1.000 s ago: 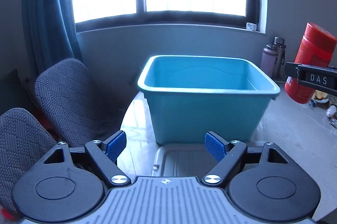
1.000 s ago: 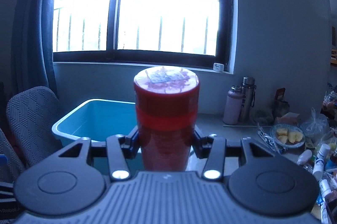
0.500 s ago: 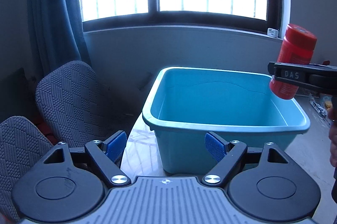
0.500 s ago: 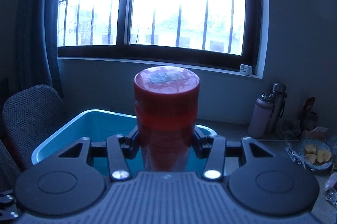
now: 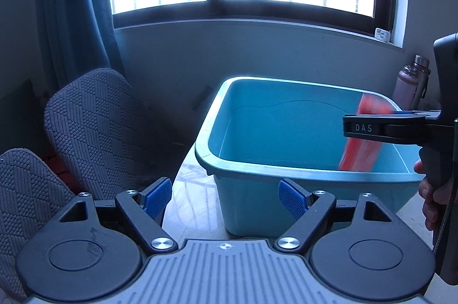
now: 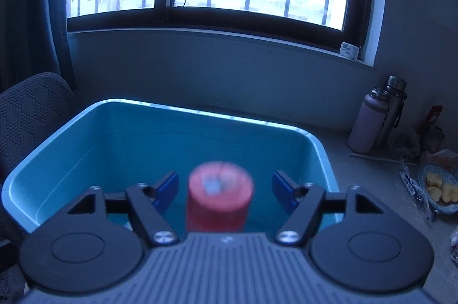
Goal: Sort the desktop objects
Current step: 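Open the right tool to drop the red bottle into the bin, then move both open tools down toward the white bin lid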
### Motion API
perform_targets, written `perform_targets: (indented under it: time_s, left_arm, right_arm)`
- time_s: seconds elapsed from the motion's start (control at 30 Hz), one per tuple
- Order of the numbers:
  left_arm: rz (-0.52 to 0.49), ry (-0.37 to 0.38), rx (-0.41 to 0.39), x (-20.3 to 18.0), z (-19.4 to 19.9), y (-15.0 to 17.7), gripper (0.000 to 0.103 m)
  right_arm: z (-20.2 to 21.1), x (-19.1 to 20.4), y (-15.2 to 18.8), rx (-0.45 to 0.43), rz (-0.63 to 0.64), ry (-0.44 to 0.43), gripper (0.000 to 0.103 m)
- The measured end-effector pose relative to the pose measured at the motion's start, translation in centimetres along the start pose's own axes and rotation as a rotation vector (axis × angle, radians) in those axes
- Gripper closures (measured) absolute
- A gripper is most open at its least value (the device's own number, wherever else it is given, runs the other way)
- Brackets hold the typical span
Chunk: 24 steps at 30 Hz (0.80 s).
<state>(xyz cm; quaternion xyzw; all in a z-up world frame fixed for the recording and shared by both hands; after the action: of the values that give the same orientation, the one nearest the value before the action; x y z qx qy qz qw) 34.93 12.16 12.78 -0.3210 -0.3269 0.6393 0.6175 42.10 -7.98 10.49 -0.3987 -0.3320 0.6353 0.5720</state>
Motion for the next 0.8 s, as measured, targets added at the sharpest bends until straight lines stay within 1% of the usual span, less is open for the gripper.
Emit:
perform_targets:
  time_s: [0.07, 0.2, 0.3, 0.37, 0.5, 0.6, 0.67, 0.8]
  left_arm:
    - [-0.012, 0.015, 0.007, 0.2, -0.2, -0.1, 0.019]
    - [-0.028, 0.046, 0.017, 0.7, -0.1, 0.3, 0.019]
    - [-0.052, 0.059, 0.016, 0.7, 0.3, 0.3, 0.019]
    - [-0.056, 0.072, 0.026, 0.8, 0.5, 0.5, 0.019]
    - [-0.065, 0.087, 0.051, 1.1, 0.9, 1.2, 0.019]
    - [-0.072, 0.095, 0.082, 1.4, 1.1, 2.0, 0.019]
    - [-0.068, 0.118, 0.106, 1.9, 0.9, 3.0, 0.019]
    - [-0.068, 0.131, 0.154, 2.3, 0.7, 4.6, 0.019]
  right_arm:
    - [0.5, 0.0, 0.0, -0.009, -0.006, 0.007, 0.022]
    - [1.3, -0.4, 0.1, -0.006, -0.038, 0.041, 0.022]
    - [2.6, -1.0, 0.3, -0.022, -0.057, 0.075, 0.021]
    - [3.9, -1.7, 0.5, -0.033, -0.086, 0.08, 0.021]
    - [6.5, -3.0, 1.2, -0.021, -0.1, 0.112, 0.015]
    - [8.4, -4.3, 2.5, 0.009, -0.104, 0.146, 0.011]
    - [9.3, -5.2, 3.7, 0.049, -0.117, 0.165, 0.011]
    - [10.6, -6.6, 6.5, 0.125, -0.127, 0.206, 0.01]
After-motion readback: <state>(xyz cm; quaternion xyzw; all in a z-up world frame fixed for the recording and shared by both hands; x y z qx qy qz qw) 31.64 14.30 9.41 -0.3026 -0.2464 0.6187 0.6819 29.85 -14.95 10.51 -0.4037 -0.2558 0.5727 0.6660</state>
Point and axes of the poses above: each gripper's, at about its wrist camera, not at the fingertips, and z roughly against the way its jaws point, x to its left, y to its underside, the point moved 5 cm from there along -z, roughly the way its jaws point, and after that the axes turned 6 degrees about y, right-handed, at the moved point
